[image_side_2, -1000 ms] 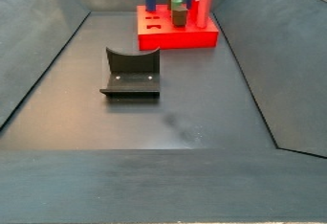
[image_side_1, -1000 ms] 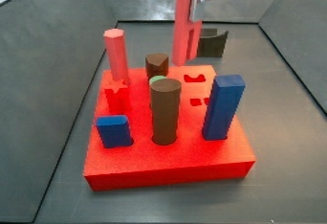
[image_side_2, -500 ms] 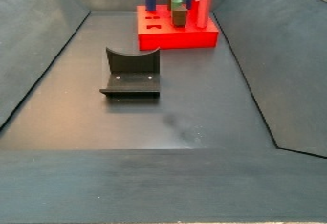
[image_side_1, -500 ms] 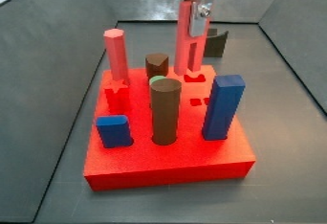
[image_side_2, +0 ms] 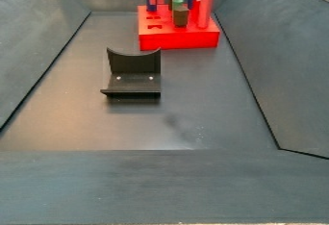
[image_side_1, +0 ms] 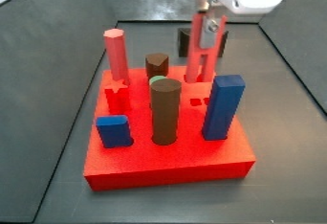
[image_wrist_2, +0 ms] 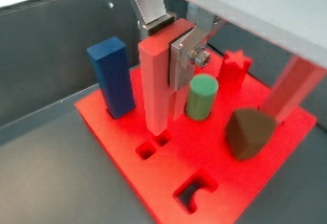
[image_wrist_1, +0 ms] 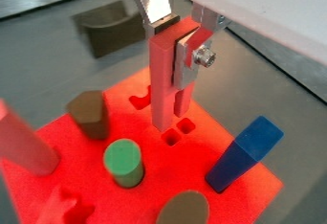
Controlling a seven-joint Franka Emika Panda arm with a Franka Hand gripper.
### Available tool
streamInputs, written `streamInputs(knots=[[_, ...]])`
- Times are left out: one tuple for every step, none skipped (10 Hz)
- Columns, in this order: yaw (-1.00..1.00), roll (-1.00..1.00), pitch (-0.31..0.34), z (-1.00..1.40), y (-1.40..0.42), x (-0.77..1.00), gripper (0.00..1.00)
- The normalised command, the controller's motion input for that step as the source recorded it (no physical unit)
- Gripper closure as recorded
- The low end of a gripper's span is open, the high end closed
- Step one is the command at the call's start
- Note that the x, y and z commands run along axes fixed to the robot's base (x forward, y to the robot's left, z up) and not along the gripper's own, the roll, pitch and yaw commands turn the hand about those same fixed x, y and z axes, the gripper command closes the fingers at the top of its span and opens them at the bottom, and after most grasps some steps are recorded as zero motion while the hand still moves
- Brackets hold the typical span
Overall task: Pick up the double-square object. Move up. Move to above the board. Insert the double-square object.
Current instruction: Insert the double-square object.
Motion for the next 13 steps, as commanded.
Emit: streamInputs(knots=[[-0.21, 0.00, 0.020, 0.00, 0.00, 0.20, 1.00], [0.00, 0.00, 0.000, -0.07, 0.00, 0.00, 1.00], [0.00, 0.00, 0.000, -0.14, 0.00, 0.00, 1.00], [0.00, 0.00, 0.000, -0.18, 0.00, 0.00, 1.00], [0.00, 0.00, -0.003, -0.25, 0.00, 0.00, 1.00], [0.00, 0.00, -0.003, -0.29, 0.00, 0.00, 1.00], [0.00, 0.00, -0.003, -0.08, -0.02, 0.00, 1.00], [-0.04, 0.00, 0.000, -0.17, -0.08, 0.04, 1.00], [-0.03, 0.03, 0.000, -0.26, -0.07, 0.04, 1.00], [0.00, 0.08, 0.000, -0.35, -0.02, 0.00, 1.00], [0.00, 0.04, 0.000, -0.34, -0.02, 0.00, 1.00], [0.00, 0.03, 0.000, -0.33, -0.03, 0.01, 1.00], [0.00, 0.02, 0.000, -0.29, -0.01, 0.07, 1.00]])
